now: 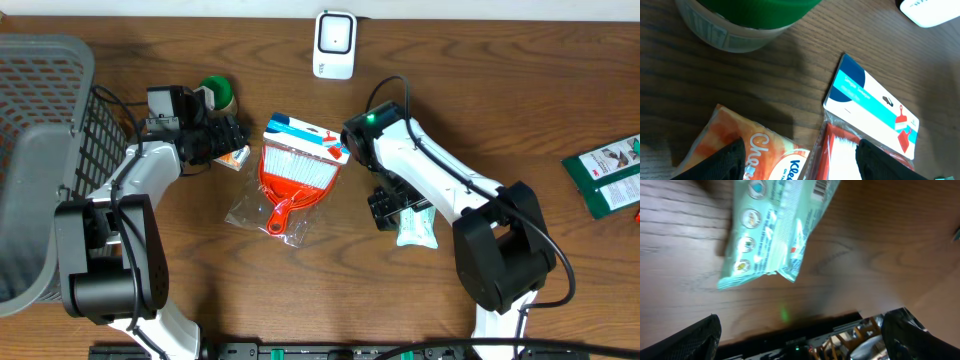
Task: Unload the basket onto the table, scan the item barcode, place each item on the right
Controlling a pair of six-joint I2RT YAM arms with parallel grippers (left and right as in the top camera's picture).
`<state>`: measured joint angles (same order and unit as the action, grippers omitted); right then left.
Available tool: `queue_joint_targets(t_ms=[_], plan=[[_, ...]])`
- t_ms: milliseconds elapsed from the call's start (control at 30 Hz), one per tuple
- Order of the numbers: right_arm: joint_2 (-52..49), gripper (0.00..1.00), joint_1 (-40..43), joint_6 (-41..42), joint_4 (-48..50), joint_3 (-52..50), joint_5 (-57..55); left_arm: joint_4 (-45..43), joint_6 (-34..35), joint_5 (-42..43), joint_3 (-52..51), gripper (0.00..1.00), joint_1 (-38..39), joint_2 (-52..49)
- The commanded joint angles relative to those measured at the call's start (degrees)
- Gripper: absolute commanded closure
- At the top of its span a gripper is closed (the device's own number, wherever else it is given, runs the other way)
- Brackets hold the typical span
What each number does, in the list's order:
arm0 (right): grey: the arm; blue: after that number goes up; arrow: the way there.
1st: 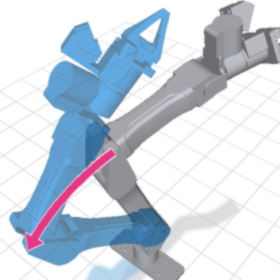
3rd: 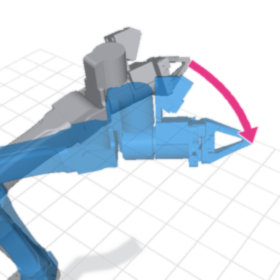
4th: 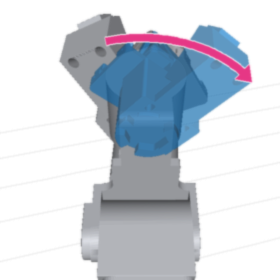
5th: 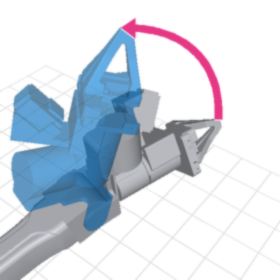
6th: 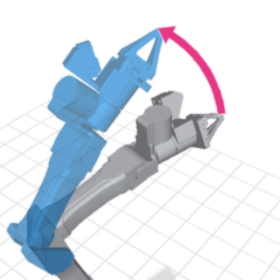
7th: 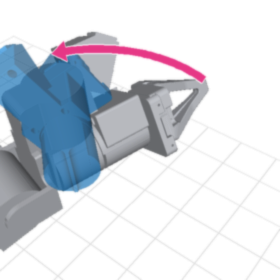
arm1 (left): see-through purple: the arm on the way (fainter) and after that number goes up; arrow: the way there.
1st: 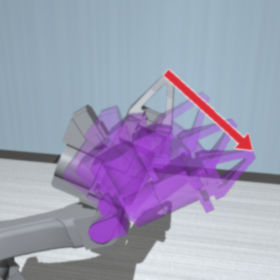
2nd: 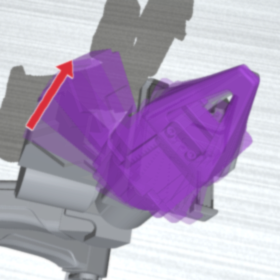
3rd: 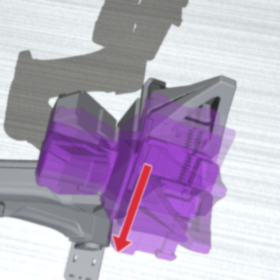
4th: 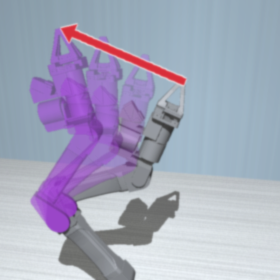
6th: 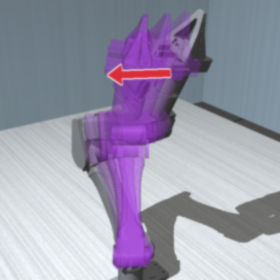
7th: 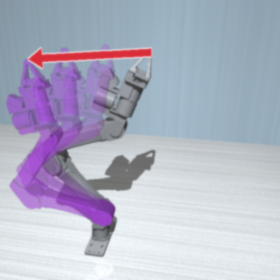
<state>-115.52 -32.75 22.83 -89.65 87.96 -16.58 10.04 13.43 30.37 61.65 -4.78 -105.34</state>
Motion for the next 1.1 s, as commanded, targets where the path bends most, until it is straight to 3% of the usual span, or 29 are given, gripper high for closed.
queue_joint_targets(t_ms=[0, 433, 800, 1067], plan=[[-2.1, 0.01, 0.66, 0.22, -0.35, -1.44, -2.23, 0.02, -0.96, -1.53, -0.31, 0.29, -0.31, 0.2], [-6.49, 0.01, -2.05, -1.05, 0.5, -1.49, -0.59, 0.0, -0.98, -1.53, -0.37, 0.29, -0.31, 0.09], [-12.11, 0.01, -5.01, -0.13, -3.89, -1.46, -9.57, 0.02, -3.37, -2.73, -0.48, 0.29, -0.28, 0.09], [-12.11, 0.01, -8.68, 4.24, -4.39, -1.14, -9.9, 0.02, -3.37, -3.04, -0.48, 0.29, -0.31, 0.09]])
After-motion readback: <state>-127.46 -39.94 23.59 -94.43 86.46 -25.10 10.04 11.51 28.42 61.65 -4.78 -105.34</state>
